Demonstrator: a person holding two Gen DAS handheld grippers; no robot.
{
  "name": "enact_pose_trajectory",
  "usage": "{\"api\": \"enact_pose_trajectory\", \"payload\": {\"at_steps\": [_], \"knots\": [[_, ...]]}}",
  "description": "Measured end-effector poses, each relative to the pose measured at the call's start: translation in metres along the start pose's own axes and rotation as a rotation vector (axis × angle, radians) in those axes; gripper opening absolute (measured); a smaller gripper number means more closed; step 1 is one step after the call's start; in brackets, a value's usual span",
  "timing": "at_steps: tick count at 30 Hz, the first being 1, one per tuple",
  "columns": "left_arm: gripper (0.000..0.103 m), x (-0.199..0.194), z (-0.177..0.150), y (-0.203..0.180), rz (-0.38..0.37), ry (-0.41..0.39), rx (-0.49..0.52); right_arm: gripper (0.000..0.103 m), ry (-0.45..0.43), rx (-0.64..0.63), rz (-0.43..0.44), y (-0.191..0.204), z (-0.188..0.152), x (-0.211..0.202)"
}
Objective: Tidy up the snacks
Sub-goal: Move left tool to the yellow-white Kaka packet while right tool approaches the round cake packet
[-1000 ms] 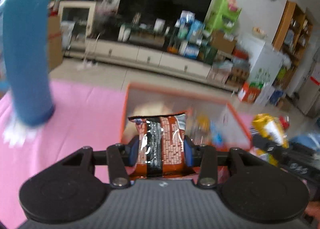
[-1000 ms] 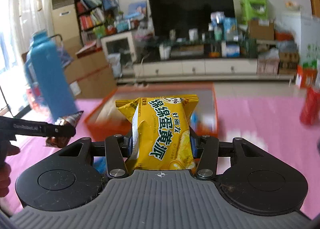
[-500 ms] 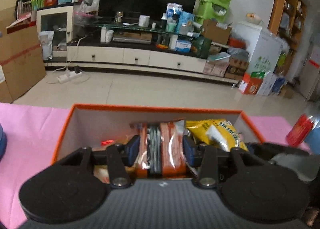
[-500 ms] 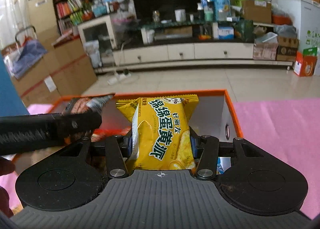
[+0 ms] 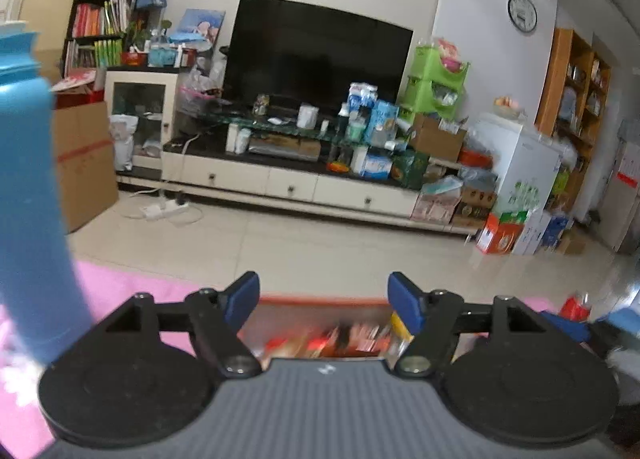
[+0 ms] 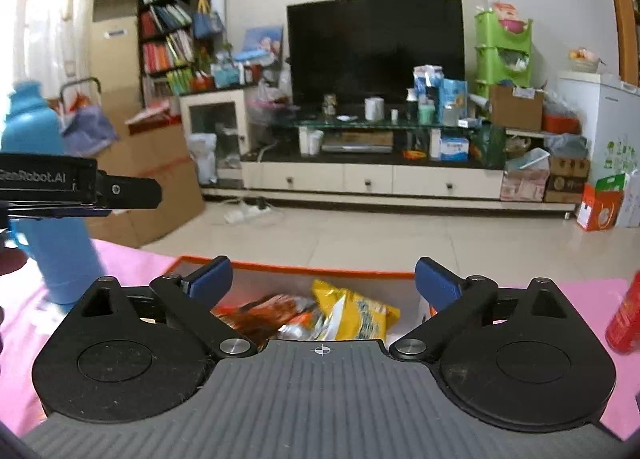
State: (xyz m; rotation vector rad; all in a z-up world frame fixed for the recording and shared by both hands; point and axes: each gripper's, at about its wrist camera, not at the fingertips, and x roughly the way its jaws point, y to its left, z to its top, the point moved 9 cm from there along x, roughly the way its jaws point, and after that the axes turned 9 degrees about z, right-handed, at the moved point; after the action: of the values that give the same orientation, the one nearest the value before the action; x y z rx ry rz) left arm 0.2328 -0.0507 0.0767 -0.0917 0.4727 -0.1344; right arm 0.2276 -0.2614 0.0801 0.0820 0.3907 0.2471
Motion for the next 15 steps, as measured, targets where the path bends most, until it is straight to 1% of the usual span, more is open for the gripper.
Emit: {"api": "enact_pose_trajectory", "payload": {"at_steps": [2, 4, 5, 6, 8, 9, 10, 12, 13, 15], "knots": [[0.076, -0.025, -0.033, 0.022, 0.035, 0.021, 0.043, 0.092, 0.006, 0.022, 0.008, 0.002, -0.017, -0.028], [0.078, -0.048, -0.085, 0.052, 0.099, 0.070, 0.096, 0.093, 0.004, 0.076, -0.011, -0.004, -0.053, -0.061], [0.078, -0.056, -0.106, 0.068, 0.121, 0.099, 0.111, 0.093, 0.029, 0.114, -0.013, -0.008, -0.076, -0.074], [0.078, -0.062, -0.133, 0.084, 0.144, 0.154, 0.139, 0.091, 0.065, 0.155, -0.011, -0.012, -0.096, -0.084], [0.078, -0.068, -0.166, 0.105, 0.178, 0.243, 0.207, 0.088, 0.139, 0.222, 0.018, -0.017, -0.128, -0.100], [0.078, -0.072, -0.174, 0.111, 0.173, 0.250, 0.244, 0.089, 0.148, 0.230, 0.027, -0.019, -0.137, -0.109], [0.078, -0.077, -0.181, 0.118, 0.161, 0.247, 0.280, 0.089, 0.157, 0.222, 0.014, -0.023, -0.144, -0.114], [0.078, -0.083, -0.192, 0.128, 0.133, 0.259, 0.336, 0.089, 0.180, 0.184, -0.036, -0.033, -0.160, -0.129], [0.078, -0.080, -0.197, 0.130, 0.108, 0.275, 0.345, 0.089, 0.196, 0.178, -0.058, -0.039, -0.168, -0.134], [0.079, -0.068, -0.200, 0.133, 0.111, 0.306, 0.321, 0.089, 0.219, 0.204, -0.086, -0.055, -0.177, -0.137]]}}
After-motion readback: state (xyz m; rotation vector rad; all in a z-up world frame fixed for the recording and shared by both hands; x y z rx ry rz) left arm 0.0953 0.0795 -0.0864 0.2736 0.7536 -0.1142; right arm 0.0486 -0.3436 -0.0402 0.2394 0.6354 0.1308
